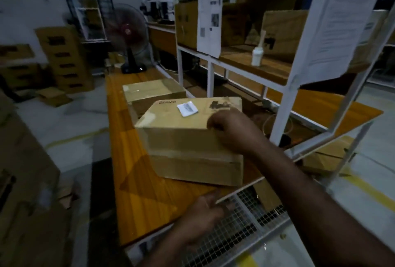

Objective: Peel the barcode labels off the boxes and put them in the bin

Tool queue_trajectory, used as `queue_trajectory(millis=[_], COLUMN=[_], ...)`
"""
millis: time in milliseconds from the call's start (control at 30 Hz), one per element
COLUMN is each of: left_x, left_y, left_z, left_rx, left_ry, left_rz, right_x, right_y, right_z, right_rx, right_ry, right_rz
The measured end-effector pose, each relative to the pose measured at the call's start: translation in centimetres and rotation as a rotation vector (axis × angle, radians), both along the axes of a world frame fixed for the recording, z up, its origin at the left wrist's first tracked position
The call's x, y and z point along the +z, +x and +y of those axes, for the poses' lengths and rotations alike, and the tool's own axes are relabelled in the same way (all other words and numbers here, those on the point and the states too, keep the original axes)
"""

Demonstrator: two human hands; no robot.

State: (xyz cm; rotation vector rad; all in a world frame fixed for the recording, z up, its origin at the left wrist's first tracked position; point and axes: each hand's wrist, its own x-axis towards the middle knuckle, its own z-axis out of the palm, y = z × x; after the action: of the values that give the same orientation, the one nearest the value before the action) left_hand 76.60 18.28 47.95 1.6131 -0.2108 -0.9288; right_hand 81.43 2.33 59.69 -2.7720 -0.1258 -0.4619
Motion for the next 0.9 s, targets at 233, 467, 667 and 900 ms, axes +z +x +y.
queue_trajectory(millis=[233, 467, 667, 900], left_x=[5.4, 10.0, 10.3, 10.2], left_y=[5.8, 11.3, 16.6, 21.9], left_z=[0.5, -2.4, -4.2, -5.2], left_rx=[0.335, 0.484, 0.476, 0.287], left_ry=[0.079, 0.204, 0.569, 0.815], left_rz=[-0.514, -1.048, -0.988, -0.963], right_x=[-6.4, -4.2, -2.7, -3.7], right_y=[2.0, 4.3, 8.1, 13.0], right_z=[-6.3, -8.1, -7.7, -6.4], right_rx=[-0.056, -0.025, -0.104, -0.083], right_ry=[-0.113, 0.172, 0.202, 0.24], right_rz=[0.017, -0.058, 0.012, -0.029])
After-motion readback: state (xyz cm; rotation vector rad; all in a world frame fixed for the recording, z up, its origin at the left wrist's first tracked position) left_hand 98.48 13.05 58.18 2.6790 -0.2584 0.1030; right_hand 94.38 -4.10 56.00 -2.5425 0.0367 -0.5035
